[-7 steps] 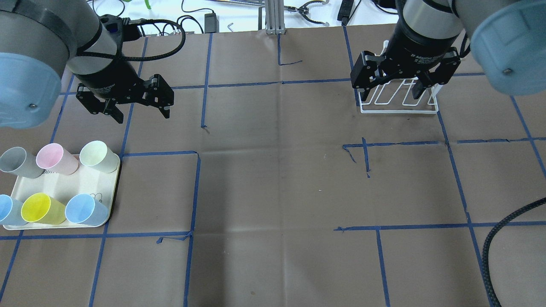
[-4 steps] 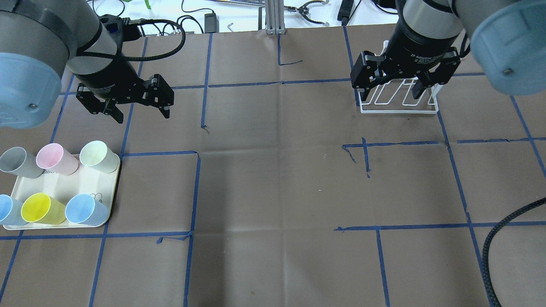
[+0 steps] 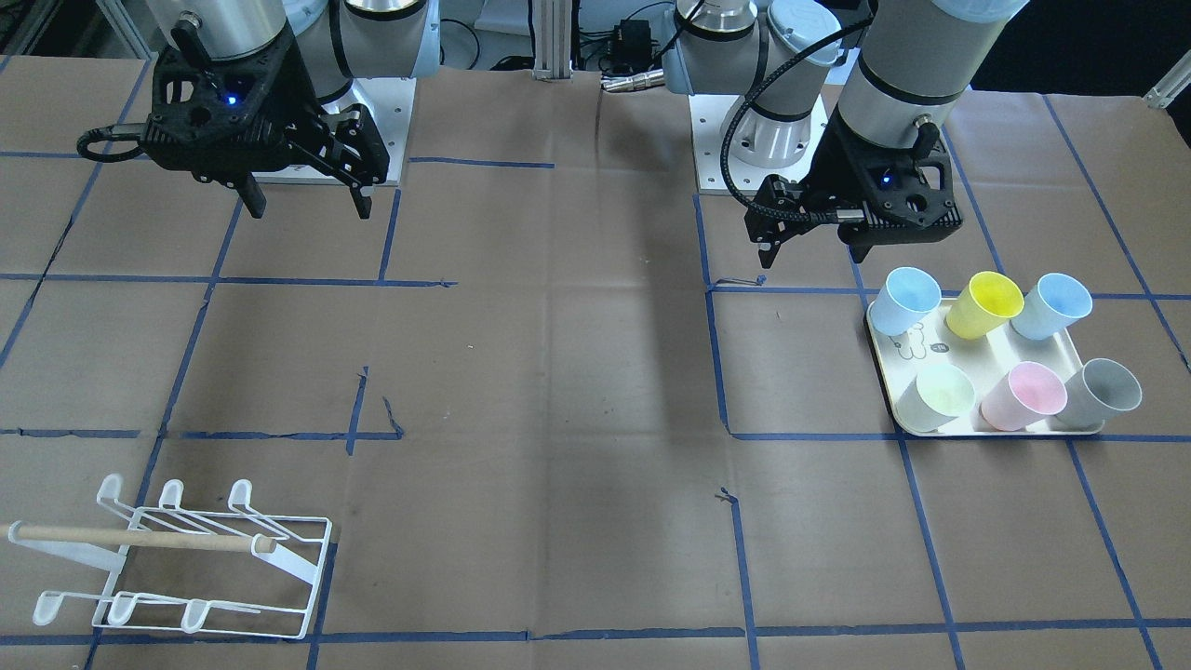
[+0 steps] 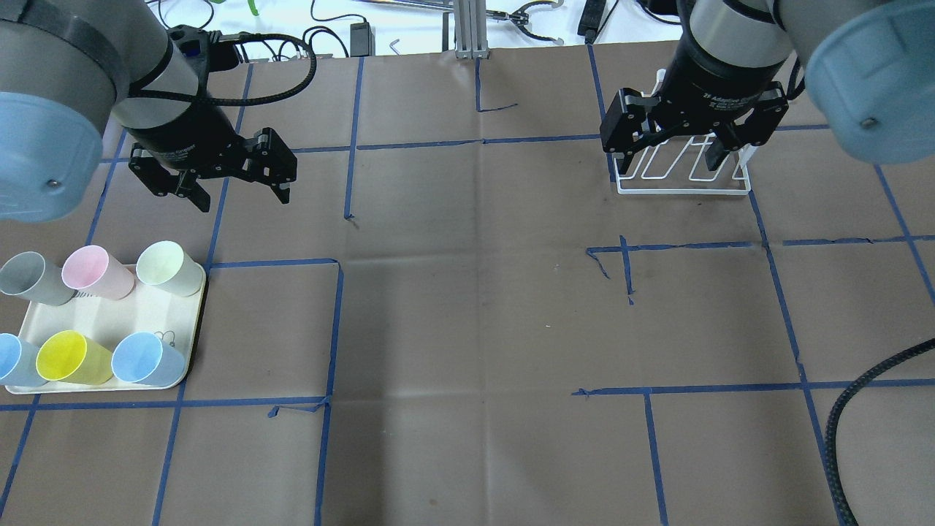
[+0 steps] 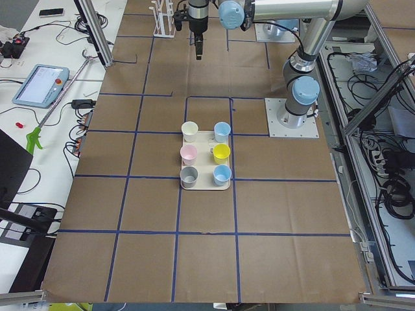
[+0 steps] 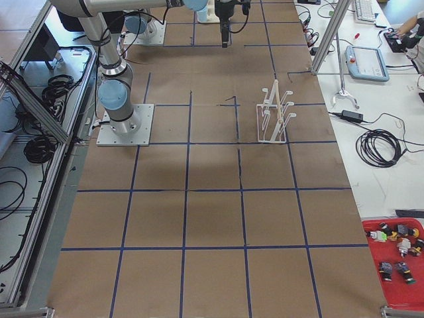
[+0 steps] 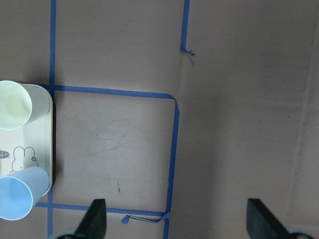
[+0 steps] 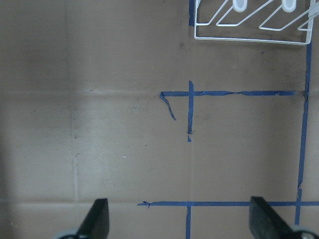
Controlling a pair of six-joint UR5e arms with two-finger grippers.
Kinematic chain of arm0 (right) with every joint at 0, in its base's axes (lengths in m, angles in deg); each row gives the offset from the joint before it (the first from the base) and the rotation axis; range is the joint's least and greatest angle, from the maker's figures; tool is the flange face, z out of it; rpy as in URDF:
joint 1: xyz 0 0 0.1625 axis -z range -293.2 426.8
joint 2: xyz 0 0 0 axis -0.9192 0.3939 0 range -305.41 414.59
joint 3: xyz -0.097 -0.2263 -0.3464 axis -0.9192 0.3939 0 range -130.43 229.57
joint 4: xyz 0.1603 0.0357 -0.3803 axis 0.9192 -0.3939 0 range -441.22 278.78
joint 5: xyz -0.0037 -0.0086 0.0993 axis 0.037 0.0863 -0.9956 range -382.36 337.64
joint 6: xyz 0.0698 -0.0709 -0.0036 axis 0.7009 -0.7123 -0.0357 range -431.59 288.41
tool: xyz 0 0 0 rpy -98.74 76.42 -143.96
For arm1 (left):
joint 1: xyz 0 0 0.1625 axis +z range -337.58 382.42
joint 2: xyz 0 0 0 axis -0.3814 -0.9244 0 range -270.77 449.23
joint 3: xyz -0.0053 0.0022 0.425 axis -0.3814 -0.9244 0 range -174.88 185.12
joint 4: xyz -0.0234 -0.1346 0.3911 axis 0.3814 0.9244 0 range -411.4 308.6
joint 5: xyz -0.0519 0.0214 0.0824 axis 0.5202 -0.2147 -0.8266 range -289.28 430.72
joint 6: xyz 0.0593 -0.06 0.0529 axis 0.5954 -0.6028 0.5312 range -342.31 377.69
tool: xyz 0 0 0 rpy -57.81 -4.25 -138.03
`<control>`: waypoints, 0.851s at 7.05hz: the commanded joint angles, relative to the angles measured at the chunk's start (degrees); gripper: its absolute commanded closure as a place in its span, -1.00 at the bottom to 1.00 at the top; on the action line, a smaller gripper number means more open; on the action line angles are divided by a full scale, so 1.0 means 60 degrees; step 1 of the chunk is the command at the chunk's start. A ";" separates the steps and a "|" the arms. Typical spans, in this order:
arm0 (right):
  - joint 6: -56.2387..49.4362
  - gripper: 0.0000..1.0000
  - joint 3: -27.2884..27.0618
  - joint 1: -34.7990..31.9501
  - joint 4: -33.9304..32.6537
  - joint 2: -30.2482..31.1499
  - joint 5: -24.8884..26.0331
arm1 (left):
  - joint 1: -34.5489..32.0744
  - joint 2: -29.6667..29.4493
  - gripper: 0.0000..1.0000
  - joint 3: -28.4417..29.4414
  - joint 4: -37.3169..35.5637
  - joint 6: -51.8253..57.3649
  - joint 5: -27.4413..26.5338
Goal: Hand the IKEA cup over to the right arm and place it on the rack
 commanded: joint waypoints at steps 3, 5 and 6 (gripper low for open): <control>0.0014 -1.00 -0.0148 0.0000 -0.0017 0.0029 0.0000 | 0.1932 0.0079 -1.00 -0.0149 -0.0106 0.2457 -0.0023; 0.0014 -1.00 -0.0149 0.0000 -0.0031 0.0029 0.0000 | 0.3210 0.0283 -1.00 -0.0208 -0.0033 0.3307 -0.0008; 0.0014 -1.00 -0.0149 0.0000 -0.0061 0.0029 0.0000 | 0.3403 0.0270 -0.99 -0.0208 -0.0047 0.3634 -0.0022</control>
